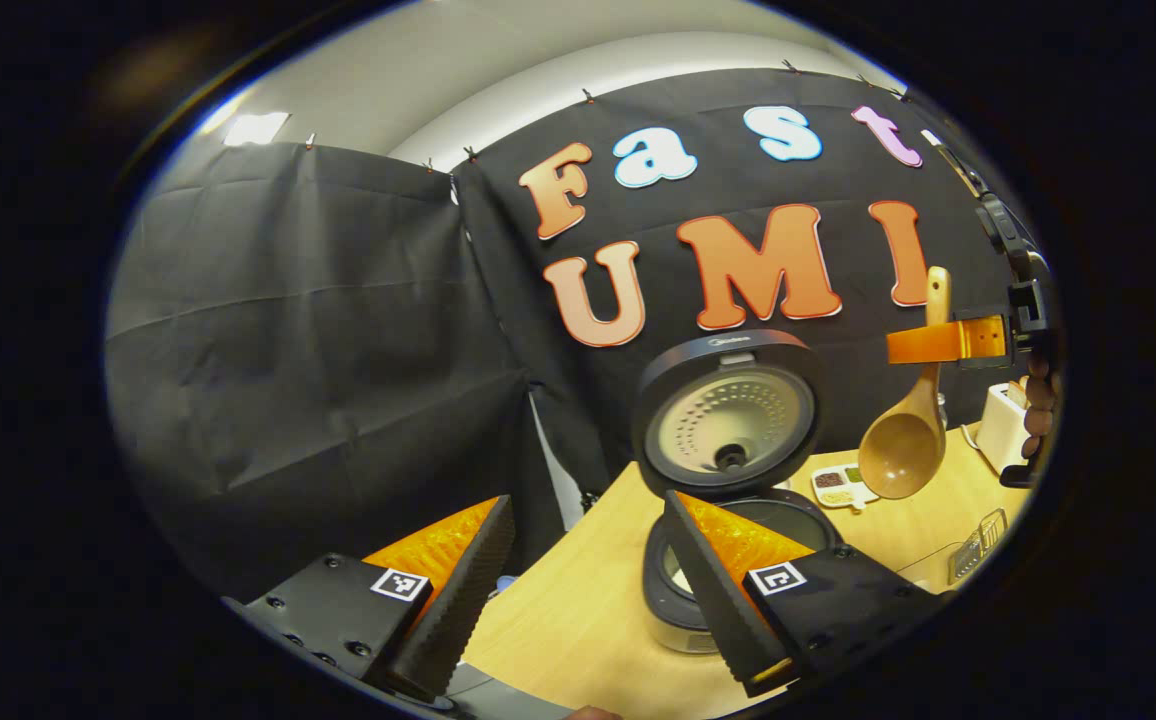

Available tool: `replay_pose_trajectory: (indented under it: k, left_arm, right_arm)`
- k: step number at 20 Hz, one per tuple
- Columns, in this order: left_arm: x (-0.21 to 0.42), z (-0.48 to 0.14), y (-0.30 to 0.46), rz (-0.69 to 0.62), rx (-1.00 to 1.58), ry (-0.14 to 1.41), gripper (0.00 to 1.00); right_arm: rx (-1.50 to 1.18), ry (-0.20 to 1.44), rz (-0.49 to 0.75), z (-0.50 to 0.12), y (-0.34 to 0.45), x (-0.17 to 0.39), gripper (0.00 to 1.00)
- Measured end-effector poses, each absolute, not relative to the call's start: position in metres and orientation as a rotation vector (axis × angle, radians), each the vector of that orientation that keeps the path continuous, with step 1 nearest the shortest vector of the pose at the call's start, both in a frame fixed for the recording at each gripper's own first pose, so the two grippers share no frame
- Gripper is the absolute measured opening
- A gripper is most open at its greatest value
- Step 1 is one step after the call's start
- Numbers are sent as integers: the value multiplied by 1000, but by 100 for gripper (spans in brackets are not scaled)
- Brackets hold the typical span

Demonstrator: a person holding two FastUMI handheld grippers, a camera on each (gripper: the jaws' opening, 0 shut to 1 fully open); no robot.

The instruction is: Close the left gripper, press the button to open the rice cooker; take a wooden spoon from the chopstick holder with the right hand, scoop a spoonful of rice and pour it into the rice cooker, then put the wooden spoon back into the chopstick holder.

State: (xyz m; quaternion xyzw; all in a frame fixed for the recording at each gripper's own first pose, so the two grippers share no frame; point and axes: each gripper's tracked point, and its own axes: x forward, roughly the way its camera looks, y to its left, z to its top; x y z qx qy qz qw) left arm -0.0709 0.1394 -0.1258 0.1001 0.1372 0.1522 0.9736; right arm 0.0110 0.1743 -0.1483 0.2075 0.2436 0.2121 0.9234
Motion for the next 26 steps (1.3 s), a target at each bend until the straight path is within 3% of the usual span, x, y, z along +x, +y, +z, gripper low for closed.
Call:
replay_pose_trajectory:
  k: [3,6,8,9,12,15,26]
  left_arm:
    - [-61,-133,119,267,174,288,94]
    - [-54,-134,102,243,178,294,100]
    - [-51,-134,89,221,179,298,100]
    - [-49,-136,83,209,181,302,93]
    - [-45,-134,65,184,193,308,94]
    - [-38,-132,46,156,195,307,100]
    - [-45,-139,4,108,174,336,100]
  right_arm:
    - [446,518,305,-164,114,1,12]
    - [456,557,200,-189,63,-18,12]
    - [450,588,127,-206,30,-35,12]
    - [445,603,92,-214,16,-44,11]
    - [454,617,8,-233,-18,-56,11]
    - [464,628,-46,-247,-37,-68,12]
    - [468,740,-115,-318,-64,-96,12]
